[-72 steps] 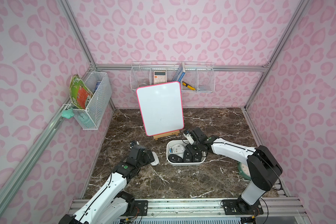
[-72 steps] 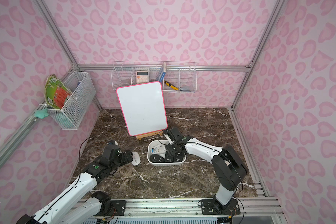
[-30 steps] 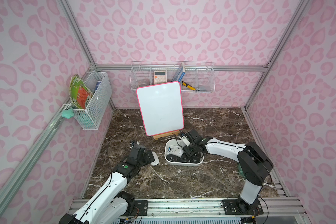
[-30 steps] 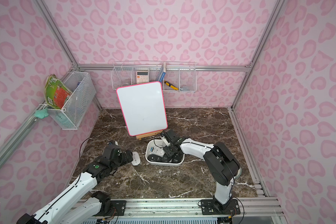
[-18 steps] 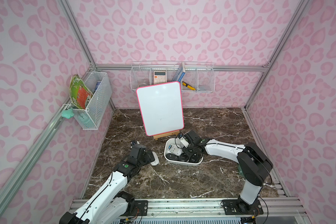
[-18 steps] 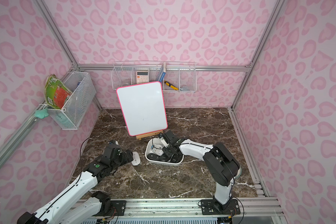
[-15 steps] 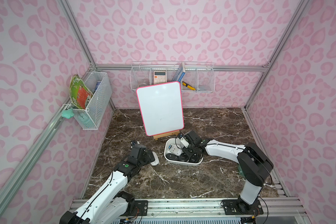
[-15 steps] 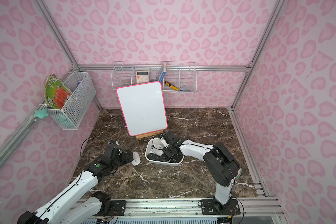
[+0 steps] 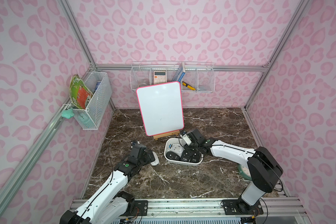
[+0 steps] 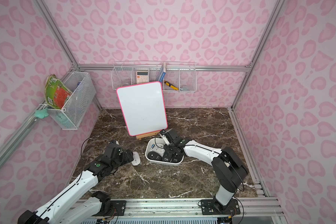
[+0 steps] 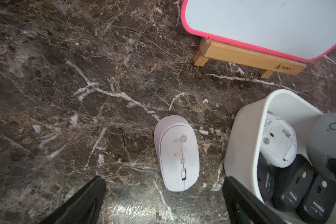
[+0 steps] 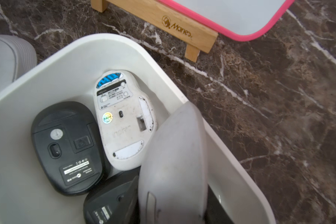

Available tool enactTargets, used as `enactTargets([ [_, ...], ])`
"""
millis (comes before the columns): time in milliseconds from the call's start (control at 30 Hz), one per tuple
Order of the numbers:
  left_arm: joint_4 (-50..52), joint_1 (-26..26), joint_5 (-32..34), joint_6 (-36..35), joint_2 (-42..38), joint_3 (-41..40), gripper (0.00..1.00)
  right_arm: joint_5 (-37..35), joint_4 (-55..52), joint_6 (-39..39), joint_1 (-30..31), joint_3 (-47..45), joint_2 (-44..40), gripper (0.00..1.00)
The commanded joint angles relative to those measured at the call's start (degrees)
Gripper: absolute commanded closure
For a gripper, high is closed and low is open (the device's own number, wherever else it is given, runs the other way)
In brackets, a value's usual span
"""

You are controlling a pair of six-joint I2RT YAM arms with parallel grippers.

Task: Take out the mouse from the storage box
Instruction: Pick up the mouse from the storage box.

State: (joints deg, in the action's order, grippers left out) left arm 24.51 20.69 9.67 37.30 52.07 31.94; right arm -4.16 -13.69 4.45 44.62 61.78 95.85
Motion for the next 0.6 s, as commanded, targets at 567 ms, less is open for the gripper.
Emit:
enactTargets([
  [567, 2.96, -0.03, -3.34, 1.36, -1.59, 2.73, 0.01, 13.25, 3.13, 13.1, -15.16, -8.62, -16.44, 0.73],
])
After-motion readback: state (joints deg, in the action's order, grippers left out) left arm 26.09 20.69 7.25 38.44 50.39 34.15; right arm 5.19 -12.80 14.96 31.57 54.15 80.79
